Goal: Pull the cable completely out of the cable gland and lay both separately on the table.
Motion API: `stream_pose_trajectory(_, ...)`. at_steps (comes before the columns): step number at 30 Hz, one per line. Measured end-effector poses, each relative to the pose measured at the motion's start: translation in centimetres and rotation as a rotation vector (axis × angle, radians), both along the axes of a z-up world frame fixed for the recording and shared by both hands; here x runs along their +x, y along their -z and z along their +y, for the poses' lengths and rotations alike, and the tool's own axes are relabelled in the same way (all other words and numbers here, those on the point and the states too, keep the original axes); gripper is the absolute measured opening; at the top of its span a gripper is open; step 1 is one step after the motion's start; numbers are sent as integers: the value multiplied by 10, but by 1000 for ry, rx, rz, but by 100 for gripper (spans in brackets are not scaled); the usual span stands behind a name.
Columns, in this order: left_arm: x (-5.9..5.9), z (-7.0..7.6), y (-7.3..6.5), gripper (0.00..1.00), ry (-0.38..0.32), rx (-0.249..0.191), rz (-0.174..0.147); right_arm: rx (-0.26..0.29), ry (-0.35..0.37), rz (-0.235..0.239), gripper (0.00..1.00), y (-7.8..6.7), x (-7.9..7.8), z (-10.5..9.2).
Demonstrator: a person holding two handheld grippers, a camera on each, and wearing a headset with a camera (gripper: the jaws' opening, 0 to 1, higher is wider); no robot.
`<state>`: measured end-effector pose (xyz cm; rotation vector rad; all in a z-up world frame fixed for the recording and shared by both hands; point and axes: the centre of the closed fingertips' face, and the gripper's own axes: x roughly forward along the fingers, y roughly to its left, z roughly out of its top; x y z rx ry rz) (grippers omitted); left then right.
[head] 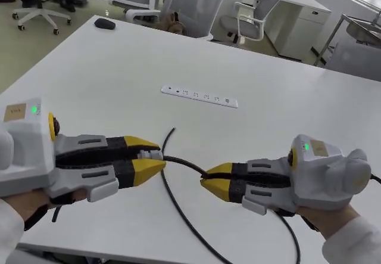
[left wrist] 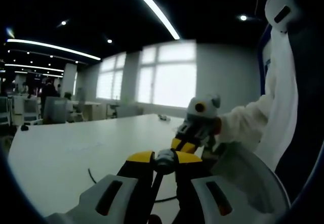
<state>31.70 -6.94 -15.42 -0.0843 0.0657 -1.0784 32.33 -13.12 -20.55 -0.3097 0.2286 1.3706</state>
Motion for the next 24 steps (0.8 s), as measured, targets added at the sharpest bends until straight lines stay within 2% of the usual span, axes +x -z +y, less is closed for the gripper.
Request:
stream_pose_trajectory(5, -1, -2, 2, 17, 4, 19, -12, -22, -3, 30, 4, 2, 2, 0)
stream_pose_trajectory(7, -3, -4, 2, 17, 14, 24, -16, -54, 6, 5, 6, 3, 6, -1)
stream_pose_trajectory(10, -3, -4, 2, 17, 17, 25, -20, -66, 3, -5, 14, 0, 9, 3)
stream_pose_trajectory(15, 0, -1, 2, 17, 2, 22, -19, -50, -14, -35, 16, -12, 13, 16)
stream_pose_trajectory(20, -2, -3, 2, 17, 12, 28, -22, -51, -99, -94, 20, -30, 5, 37)
stream_pose_trajectory(24, -5, -6, 2, 17, 31, 31, -26, -79, -154, -108, 17, -28, -1, 47)
